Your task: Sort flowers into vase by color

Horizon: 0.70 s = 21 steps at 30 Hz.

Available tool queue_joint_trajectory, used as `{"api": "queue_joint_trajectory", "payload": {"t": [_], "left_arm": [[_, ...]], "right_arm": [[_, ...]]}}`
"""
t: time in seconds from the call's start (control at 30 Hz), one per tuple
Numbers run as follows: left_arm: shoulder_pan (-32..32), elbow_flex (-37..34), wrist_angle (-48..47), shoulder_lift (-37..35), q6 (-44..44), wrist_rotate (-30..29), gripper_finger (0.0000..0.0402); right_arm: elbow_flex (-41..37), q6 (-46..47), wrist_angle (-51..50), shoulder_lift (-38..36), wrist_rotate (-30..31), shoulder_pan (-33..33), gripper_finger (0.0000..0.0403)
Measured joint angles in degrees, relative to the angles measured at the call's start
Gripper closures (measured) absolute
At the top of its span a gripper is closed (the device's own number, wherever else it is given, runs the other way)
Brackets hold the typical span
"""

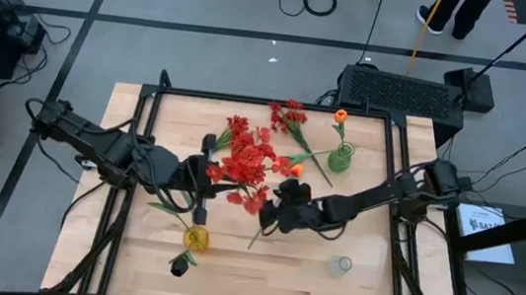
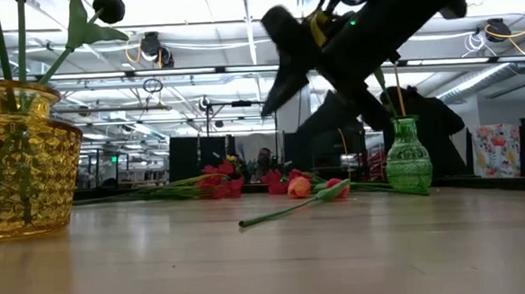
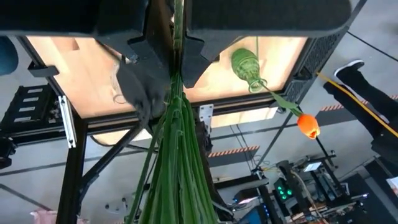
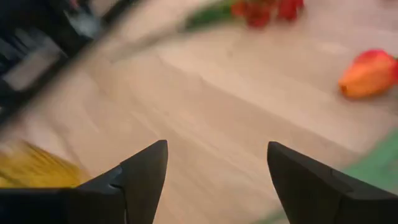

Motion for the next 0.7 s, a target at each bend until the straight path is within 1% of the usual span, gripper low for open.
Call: {"api": "queue_joint_trajectory", "payload": {"t": [0.13,0.23,0.3,0.4,0.5,0.53,0.7], "left_arm": [[0.0,-0.8,0.1,0.2,0.0,0.0,0.0382],[0.0,-1.6,0.0,0.3,0.0,0.2,0.0381],[0.0,-1.9,0.0,0.3,-0.1,0.3,0.0381],[0.0,-2.0,0.3,0.3,-0.1,0.3,0.0381],[0.0,-2.0,0.6,0.3,-0.1,0.3,0.0381],[0.0,-2.0,0.6,0.3,-0.1,0.3,0.0381],[0.0,-2.0,0.3,0.3,-0.5,0.4,0.0381]], "right_arm": [[7.1,-1.0,-16.3,2.3,-5.3,-1.3,0.0136],[13.1,-2.8,-27.3,4.2,-8.0,-1.8,0.0136],[16.2,-5.4,-32.9,5.7,-8.7,-1.9,0.0135],[20.0,-12.4,-35.9,7.8,-11.3,-2.4,0.0136],[22.1,-15.8,-36.9,9.6,-16.1,-3.5,0.0143],[22.4,-16.3,-37.0,10.3,-17.3,-4.0,0.0147],[22.7,-14.4,-39.1,12.3,-19.2,-5.7,0.0168]]}}
